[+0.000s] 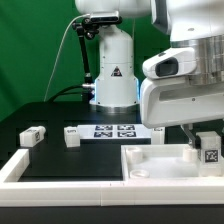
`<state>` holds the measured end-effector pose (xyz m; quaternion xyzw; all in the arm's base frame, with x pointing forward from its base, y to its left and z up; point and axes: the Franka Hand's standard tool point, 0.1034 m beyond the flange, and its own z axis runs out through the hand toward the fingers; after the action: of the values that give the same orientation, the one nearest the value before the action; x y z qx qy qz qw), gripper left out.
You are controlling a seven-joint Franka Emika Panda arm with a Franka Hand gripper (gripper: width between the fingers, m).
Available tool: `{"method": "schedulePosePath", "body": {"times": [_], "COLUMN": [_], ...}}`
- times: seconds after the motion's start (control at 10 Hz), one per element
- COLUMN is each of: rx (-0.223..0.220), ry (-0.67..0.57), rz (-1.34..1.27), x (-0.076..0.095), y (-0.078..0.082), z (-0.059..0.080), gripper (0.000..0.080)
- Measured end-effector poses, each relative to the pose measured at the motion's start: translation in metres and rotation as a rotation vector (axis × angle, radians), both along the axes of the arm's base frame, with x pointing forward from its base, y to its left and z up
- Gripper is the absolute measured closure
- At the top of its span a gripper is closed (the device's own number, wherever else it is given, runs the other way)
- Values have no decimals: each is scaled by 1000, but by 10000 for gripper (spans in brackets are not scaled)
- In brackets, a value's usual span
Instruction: Assemble one leg
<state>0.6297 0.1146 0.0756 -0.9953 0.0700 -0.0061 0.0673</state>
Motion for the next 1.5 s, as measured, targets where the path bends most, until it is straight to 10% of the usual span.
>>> {"method": "schedulePosePath", "body": {"times": [1.5], "rx": [114], "ry": [204], "rz": [-1461], "x": [-7], "y": [0], "z": [-1], "gripper": [505]}}
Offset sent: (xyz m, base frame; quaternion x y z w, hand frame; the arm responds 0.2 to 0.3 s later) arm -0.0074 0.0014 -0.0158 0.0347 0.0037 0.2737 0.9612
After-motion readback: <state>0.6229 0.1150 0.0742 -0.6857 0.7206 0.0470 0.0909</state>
